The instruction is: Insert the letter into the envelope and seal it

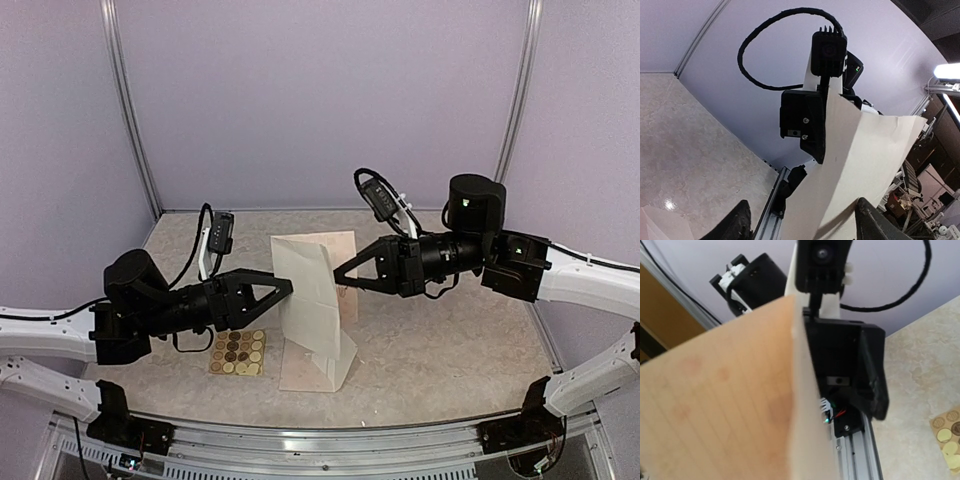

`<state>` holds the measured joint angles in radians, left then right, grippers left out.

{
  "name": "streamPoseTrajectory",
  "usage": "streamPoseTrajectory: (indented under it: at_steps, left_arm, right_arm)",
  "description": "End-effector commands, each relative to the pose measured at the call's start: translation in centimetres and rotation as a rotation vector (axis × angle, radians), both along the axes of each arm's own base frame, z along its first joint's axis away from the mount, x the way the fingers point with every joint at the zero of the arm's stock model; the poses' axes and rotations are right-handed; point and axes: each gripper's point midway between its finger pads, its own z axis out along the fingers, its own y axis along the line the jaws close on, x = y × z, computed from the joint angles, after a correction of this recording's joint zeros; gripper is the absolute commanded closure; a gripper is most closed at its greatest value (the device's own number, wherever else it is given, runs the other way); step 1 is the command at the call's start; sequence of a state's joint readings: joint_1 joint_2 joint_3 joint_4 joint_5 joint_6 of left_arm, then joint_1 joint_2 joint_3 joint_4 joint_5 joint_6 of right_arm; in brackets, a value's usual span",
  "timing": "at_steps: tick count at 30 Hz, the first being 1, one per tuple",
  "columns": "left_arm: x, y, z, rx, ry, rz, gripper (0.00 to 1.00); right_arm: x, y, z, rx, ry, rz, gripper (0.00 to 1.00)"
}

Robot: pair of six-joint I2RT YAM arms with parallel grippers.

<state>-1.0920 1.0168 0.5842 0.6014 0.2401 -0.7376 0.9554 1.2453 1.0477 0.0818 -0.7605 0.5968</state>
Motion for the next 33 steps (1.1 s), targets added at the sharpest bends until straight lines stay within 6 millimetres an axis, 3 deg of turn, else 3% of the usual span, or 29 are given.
streamPoseTrajectory:
  at_steps: [1,9,11,14,18,24,28,33]
  left_arm:
    - [-0.7,-0.4,1.7,-0.042,-0.041,-0.04,0.43]
    - [-0.5,-0.6,1.1,-0.024,-0.034,-0.035,0.84]
    - [-0.4,-0.5,0.9,-0.018,-0.028,-0.026,0.92]
    - [-0.2,-0.1,0.8,-0.019,-0.022,-0.007,1.0]
    - [0.0,0.3,0.9,-0.024,-0.02,0.013,1.0]
    - [0.1,-0.2,0.7,0.024,-0.015,0.01,1.0]
    - [-0.5,-1.1,0.4,0.058,-0.024,-0.043,1.0]
    - [-0.9,-1.6,0.1,0.075,-0.026,-0.075,1.0]
  right_arm:
    - [-0.4,0.1,-0.2,0.007,-0.001,0.025,1.0]
    - [1.2,-0.1,0.0,0.011,0.007,-0.064,1.0]
    - [2.0,-0.7,0.3,0.025,0.024,-0.108,0.88]
    - [2.9,-2.2,1.1,0.069,0.03,-0.162,0.62]
    - [2.3,-3.2,1.3,0.114,0.02,-0.154,0.3]
    - [1.5,-4.0,1.8,0.152,-0.007,-0.156,0.06]
    - [2.2,-3.2,0.6,0.069,0.001,-0.165,0.03]
    - [1.1,-1.1,-0.3,0.038,0.03,-0.054,0.23]
